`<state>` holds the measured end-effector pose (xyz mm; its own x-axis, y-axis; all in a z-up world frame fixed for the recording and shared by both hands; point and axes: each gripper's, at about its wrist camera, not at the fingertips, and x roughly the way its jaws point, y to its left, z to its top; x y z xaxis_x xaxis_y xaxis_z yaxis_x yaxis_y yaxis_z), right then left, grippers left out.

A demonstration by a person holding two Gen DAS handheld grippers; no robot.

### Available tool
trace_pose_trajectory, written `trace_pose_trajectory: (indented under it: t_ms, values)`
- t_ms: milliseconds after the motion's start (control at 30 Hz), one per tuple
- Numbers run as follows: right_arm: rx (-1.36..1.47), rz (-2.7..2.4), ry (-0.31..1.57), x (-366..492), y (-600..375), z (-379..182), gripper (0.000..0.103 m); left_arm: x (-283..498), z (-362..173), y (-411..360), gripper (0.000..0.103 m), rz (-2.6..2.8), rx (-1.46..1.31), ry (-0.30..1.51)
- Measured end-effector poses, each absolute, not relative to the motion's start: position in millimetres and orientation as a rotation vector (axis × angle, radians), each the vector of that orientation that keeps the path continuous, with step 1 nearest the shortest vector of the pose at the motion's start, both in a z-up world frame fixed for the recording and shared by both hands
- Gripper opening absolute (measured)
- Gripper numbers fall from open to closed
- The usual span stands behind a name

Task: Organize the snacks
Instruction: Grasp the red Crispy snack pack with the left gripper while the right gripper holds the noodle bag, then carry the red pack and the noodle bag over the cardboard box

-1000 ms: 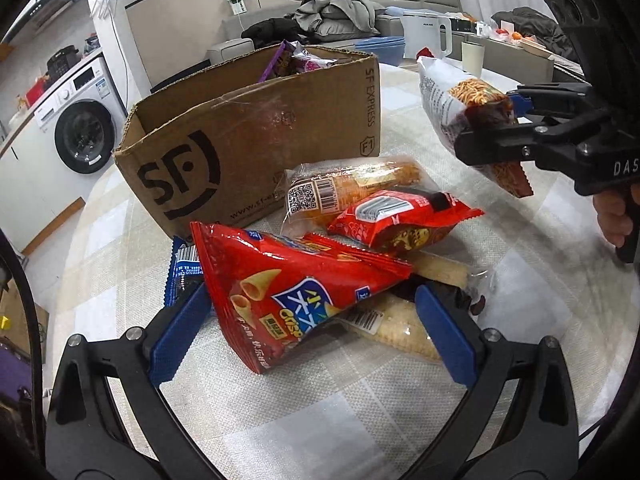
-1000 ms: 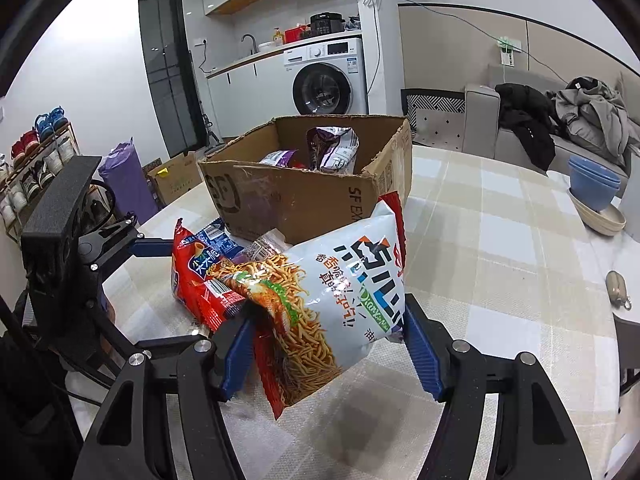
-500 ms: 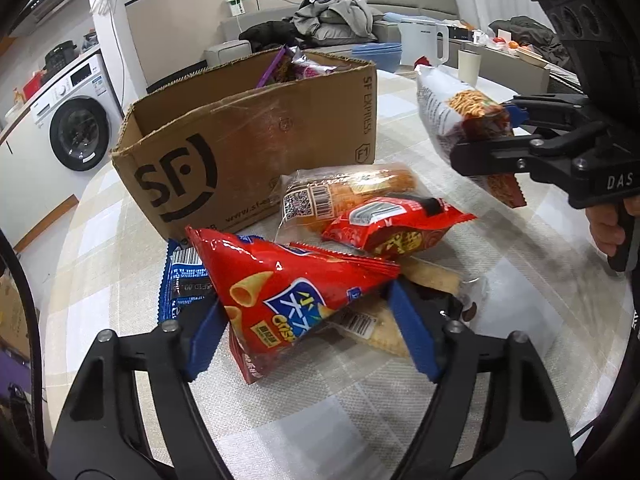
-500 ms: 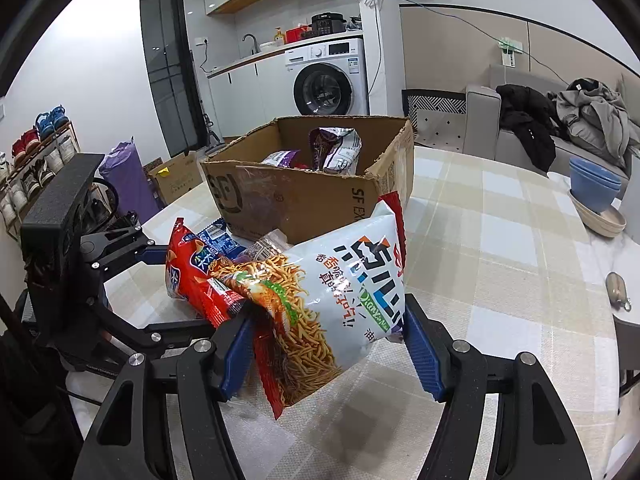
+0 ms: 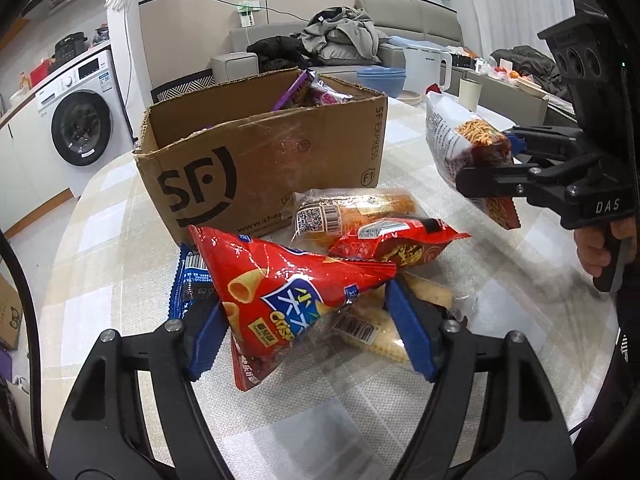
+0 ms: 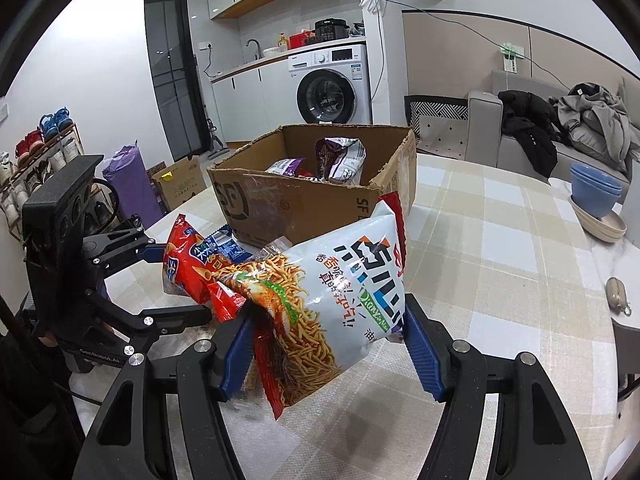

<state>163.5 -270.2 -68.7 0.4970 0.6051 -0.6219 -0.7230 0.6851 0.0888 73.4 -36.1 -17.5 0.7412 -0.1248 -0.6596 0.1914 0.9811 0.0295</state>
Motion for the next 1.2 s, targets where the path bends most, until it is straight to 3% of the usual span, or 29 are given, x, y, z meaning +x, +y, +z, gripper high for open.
trace_pose_trajectory:
  t_ms: [1200]
  values:
    - [-0.159,0.852,0.625,151,-262,-57,0.069,43,28,6,0.072,-0.141,-0.049,0.584]
